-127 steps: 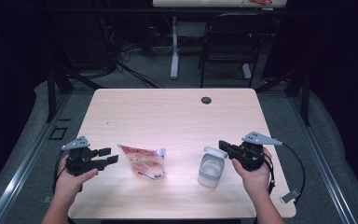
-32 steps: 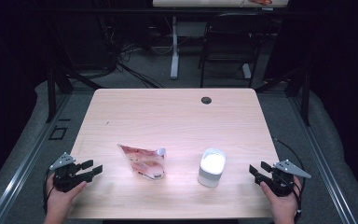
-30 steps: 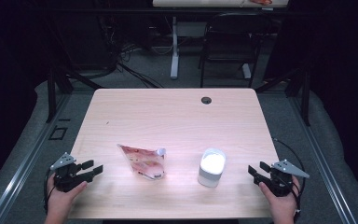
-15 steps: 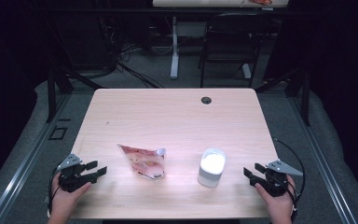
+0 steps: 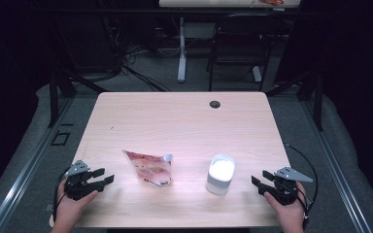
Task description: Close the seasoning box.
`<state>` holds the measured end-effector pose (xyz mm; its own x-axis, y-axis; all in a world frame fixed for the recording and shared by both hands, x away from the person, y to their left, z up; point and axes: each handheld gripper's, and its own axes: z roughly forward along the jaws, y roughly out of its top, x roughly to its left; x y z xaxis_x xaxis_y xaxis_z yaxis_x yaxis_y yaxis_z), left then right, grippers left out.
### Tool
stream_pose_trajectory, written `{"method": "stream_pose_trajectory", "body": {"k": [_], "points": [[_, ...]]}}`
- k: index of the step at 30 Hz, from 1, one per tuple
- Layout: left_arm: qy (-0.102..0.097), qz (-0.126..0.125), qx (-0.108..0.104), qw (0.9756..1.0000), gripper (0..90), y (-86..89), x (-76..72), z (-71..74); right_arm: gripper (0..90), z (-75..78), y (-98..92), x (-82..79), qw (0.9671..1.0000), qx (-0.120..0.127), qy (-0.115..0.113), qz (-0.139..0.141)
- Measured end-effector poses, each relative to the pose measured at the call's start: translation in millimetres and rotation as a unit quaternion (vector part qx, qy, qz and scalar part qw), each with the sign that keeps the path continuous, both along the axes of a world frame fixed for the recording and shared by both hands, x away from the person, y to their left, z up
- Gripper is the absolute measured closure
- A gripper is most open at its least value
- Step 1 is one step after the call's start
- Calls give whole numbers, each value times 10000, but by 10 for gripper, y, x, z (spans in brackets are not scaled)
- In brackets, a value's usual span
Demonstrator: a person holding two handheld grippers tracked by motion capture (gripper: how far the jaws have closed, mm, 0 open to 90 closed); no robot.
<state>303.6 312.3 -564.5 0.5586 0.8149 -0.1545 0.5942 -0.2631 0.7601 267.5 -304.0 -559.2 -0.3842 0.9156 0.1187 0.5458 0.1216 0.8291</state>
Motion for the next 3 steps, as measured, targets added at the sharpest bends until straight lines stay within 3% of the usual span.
{"method": "stream_pose_trajectory", "body": {"k": [3], "points": [[-62, 44, -20, 10000, 460, 7, 0, 1, 456, 1, -6, -7, 10000, -4, 3, 7]]}}
